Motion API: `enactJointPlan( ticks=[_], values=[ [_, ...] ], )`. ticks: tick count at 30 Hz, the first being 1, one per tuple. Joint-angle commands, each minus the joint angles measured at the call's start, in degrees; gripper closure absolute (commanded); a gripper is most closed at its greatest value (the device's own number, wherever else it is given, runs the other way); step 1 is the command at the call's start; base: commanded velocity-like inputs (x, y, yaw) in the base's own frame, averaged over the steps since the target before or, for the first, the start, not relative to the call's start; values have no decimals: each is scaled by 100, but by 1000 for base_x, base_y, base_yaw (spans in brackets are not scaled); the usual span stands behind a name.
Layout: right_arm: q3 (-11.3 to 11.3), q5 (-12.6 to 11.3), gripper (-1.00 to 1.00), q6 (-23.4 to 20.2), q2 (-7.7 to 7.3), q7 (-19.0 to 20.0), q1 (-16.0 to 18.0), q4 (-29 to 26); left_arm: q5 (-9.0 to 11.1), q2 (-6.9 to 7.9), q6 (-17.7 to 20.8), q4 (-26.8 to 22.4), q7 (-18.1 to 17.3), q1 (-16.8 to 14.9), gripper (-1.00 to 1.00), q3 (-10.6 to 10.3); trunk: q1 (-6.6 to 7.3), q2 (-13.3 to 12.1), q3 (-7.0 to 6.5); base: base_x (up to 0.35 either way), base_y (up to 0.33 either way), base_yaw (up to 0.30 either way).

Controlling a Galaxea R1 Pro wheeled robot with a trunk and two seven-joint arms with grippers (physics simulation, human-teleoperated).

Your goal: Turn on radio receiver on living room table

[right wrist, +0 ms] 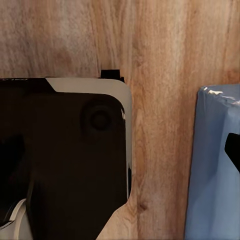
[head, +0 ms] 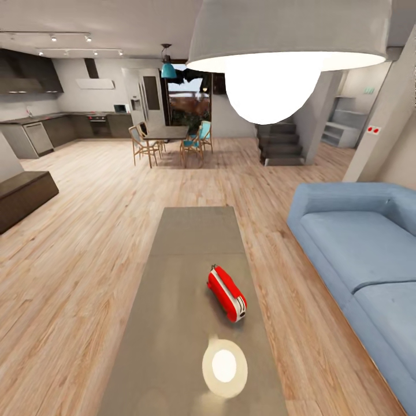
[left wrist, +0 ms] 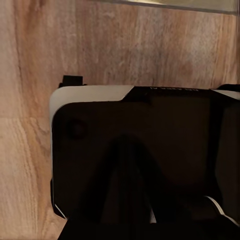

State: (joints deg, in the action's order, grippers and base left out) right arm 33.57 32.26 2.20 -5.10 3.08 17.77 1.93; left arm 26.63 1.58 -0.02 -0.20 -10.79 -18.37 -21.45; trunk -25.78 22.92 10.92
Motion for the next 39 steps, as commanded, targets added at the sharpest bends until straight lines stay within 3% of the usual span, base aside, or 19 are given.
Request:
enactJointPlan(
  ticks=[1, 13, 39],
  values=[
    [0, 0, -100, -1, 0, 0, 1, 0, 0, -21, 2, 1, -1, 7, 100, 0, 0, 0, -10, 0, 0, 0],
    [0, 0, -100, -16, -23, 0, 2, -4, 0, -104, -7, -6, 0, 123, 100, 0, 0, 0, -73, 0, 0, 0],
    [-9, 35, -100, 2, 35, 0, 0, -15, -40, 3, -7, -41, -2, 124, 100, -6, 0, 0, -74, 0, 0, 0]
  ],
)
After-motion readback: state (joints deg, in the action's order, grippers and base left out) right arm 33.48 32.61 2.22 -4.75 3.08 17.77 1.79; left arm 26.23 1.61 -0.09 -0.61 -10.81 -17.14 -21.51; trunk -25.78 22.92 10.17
